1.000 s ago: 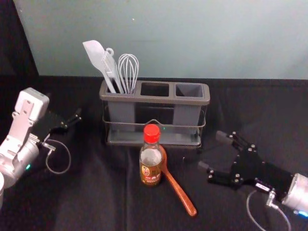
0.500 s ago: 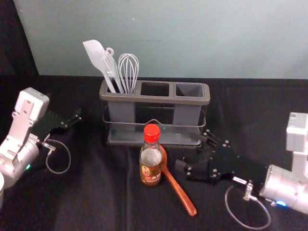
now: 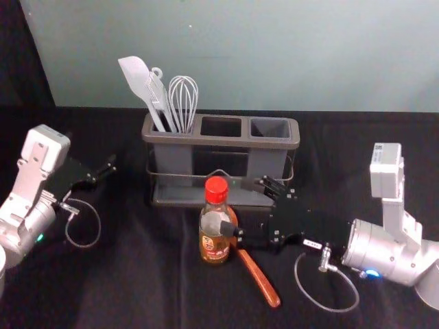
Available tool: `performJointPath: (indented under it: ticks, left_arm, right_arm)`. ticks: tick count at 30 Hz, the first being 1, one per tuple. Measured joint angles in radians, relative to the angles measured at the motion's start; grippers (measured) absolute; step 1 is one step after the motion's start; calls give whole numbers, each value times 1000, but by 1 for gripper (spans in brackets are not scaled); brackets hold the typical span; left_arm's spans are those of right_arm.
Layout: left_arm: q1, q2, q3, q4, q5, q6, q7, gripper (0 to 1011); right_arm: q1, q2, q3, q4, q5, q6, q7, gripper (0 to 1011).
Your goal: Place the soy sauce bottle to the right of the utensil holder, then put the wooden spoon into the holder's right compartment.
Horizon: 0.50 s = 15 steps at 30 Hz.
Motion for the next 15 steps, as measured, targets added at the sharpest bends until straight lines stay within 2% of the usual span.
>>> performJointPath:
  ticks: [15]
  left_arm:
    - [0,0,0,0,0,0,0,1005]
  right_arm:
    - [75,-47,-48,36,-8,68,-43,1003]
